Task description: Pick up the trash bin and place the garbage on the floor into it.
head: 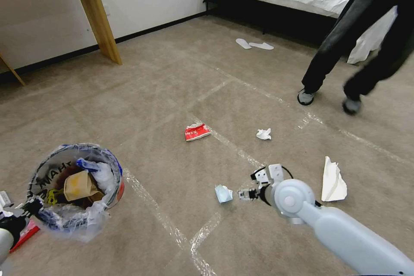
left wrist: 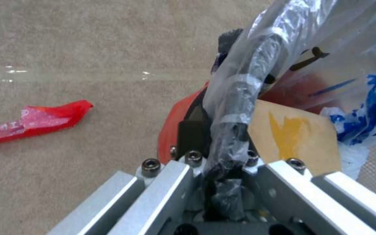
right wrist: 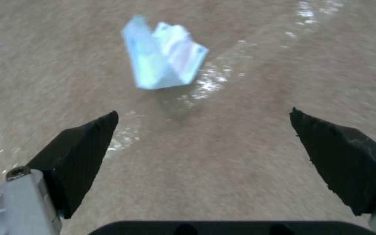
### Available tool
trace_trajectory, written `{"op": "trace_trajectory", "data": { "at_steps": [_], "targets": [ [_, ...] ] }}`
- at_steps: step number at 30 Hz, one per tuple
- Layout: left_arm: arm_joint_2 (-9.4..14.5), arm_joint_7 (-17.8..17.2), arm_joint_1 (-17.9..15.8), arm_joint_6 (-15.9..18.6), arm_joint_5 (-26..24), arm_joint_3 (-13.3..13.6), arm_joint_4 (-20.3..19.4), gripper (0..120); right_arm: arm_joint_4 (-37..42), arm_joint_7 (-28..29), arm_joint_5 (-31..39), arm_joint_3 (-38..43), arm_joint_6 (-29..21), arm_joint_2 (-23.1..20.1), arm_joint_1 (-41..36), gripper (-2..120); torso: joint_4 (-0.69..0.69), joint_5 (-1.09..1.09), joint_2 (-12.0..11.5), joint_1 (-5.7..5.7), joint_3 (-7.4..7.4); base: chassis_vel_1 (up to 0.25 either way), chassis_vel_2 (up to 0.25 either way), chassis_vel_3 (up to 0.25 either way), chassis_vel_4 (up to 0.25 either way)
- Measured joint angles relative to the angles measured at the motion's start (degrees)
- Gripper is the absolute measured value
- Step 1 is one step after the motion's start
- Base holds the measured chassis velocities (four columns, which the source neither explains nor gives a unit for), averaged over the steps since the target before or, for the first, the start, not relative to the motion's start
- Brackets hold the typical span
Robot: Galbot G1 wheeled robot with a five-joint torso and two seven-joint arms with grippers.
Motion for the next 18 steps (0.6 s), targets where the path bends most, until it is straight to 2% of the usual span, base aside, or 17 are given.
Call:
{"op": "trace_trajectory", "data": {
  "at_steps": [2,5,8,18],
  "targets": [
    [-0.4,0.0,0.0,0.0,0.1,-0.1,0.1,0,-1.9,-4.9,-4.1,-2.5,0.2,1.4,0.9,100,-0.01,-0.01,0.0,0.00,0.00,0.000,0.000,0.000,0.000],
    [-0.8,0.0,0.0,0.0,0.1,-0.3,0.3,0,-4.2,-7.5,-6.3,-4.7,0.4,2.9,2.8,100,-0.01,-0.01,0.0,0.00,0.00,0.000,0.000,0.000,0.000],
    [-1.3,0.1,0.3,-0.1,0.1,-1.0,0.4,0,-11.9,-10.9,-10.4,-9.1,0.6,6.5,7.2,100,0.01,-0.01,0.0,0.00,0.00,0.000,0.000,0.000,0.000],
    [-1.4,0.1,0.7,-0.1,0.0,-1.6,0.4,0,-19.8,-14.1,-16.0,-13.0,2.2,10.4,9.3,100,-0.01,-0.01,0.0,0.00,0.00,0.000,0.000,0.000,0.000]
  ]
}}
